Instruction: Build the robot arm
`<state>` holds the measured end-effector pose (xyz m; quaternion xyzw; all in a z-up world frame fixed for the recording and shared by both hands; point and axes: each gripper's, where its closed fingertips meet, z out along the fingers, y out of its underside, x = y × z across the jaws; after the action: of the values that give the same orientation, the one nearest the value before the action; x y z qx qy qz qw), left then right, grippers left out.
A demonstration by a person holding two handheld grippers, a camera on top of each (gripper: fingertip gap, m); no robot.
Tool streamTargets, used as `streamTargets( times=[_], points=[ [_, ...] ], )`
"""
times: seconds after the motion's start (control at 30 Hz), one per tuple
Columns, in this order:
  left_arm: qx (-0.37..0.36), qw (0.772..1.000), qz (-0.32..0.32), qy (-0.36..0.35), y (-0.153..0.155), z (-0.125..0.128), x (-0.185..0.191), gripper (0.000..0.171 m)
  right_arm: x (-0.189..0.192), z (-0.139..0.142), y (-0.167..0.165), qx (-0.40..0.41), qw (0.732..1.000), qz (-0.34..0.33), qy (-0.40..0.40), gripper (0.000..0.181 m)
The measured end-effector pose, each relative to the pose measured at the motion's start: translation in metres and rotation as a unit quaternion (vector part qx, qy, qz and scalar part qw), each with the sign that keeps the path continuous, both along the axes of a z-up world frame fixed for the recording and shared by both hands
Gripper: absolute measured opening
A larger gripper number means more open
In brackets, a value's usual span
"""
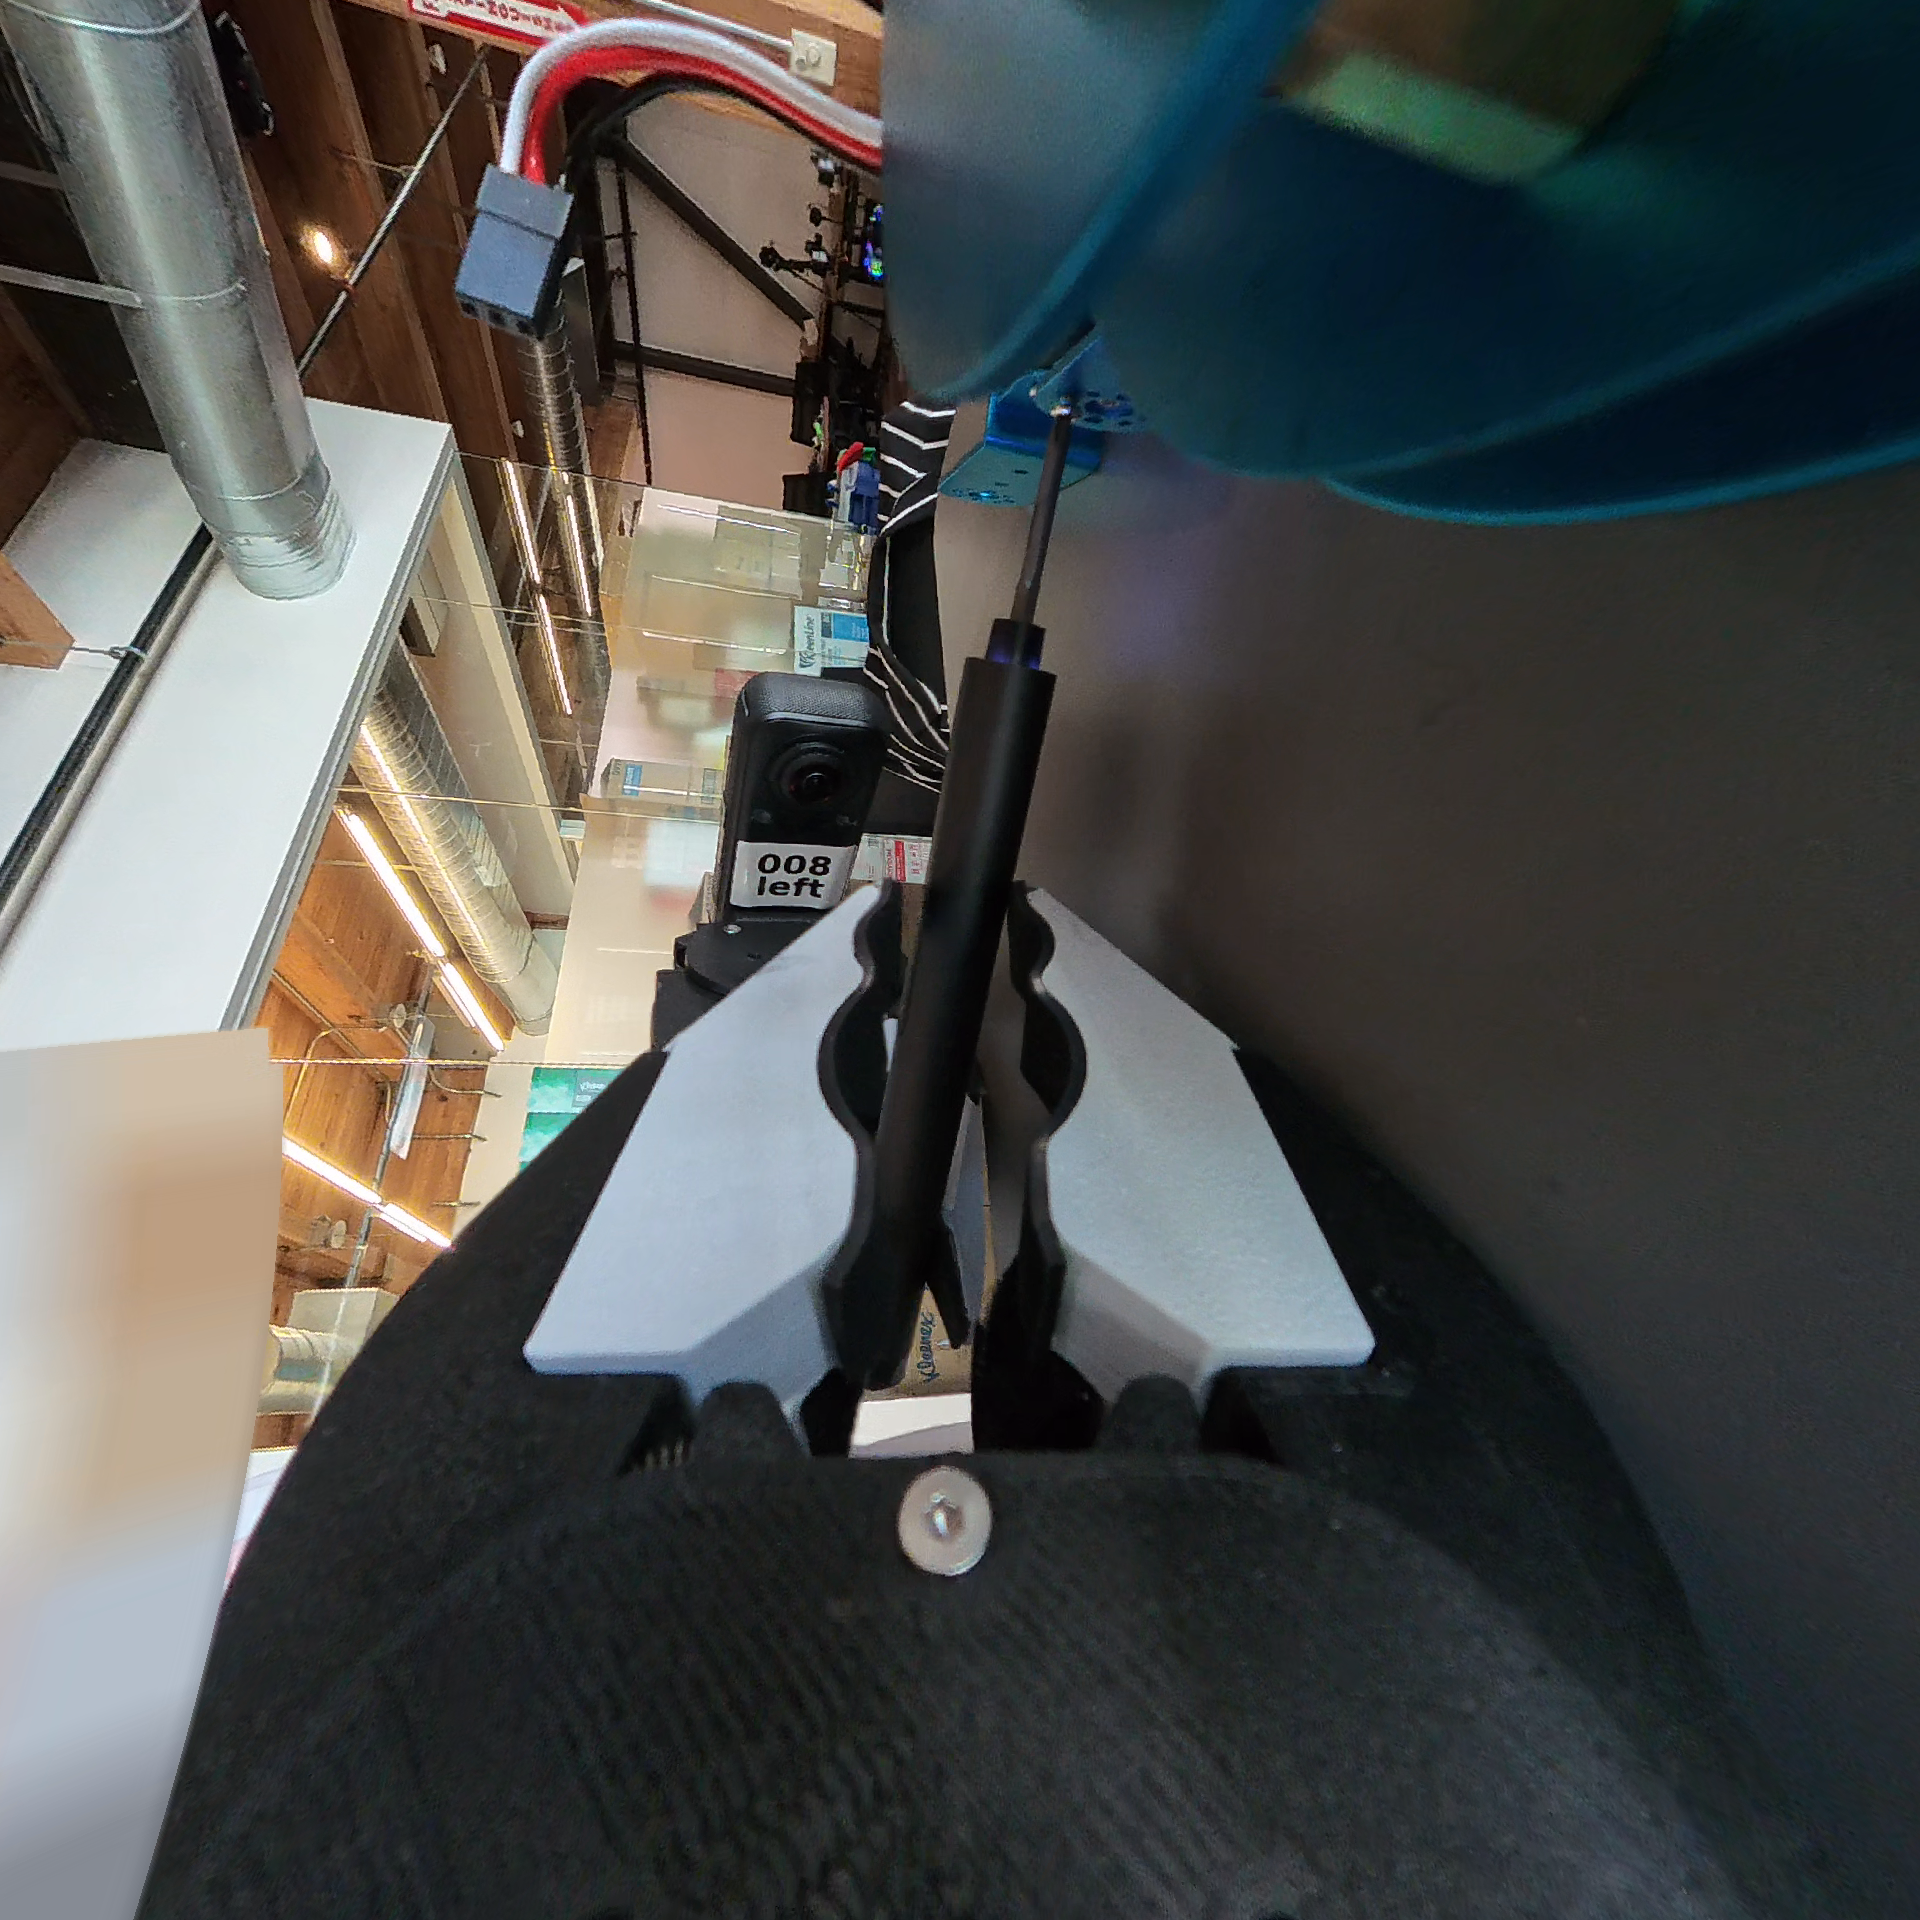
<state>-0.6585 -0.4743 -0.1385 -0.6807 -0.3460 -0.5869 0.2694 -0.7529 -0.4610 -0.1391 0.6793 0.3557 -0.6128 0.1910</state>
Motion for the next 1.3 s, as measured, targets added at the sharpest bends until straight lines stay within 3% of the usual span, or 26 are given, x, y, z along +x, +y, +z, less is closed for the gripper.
streamTargets(
  times=[0.63, 1.3],
  points=[
    [0.020, 0.999, 0.002, -0.031, -0.0012, 0.0061, -0.0018, 0.016, -0.0005, 0.0016, 0.0011, -0.008, 1.000, -0.005, 0.005, 0.016],
    [0.000, 0.999, -0.022, 0.025, -0.0067, -0.0027, 0.0047, 0.016, 0.0061, 0.0073, -0.0038, -0.017, 0.999, -0.005, 0.028, 0.019]
  ],
)
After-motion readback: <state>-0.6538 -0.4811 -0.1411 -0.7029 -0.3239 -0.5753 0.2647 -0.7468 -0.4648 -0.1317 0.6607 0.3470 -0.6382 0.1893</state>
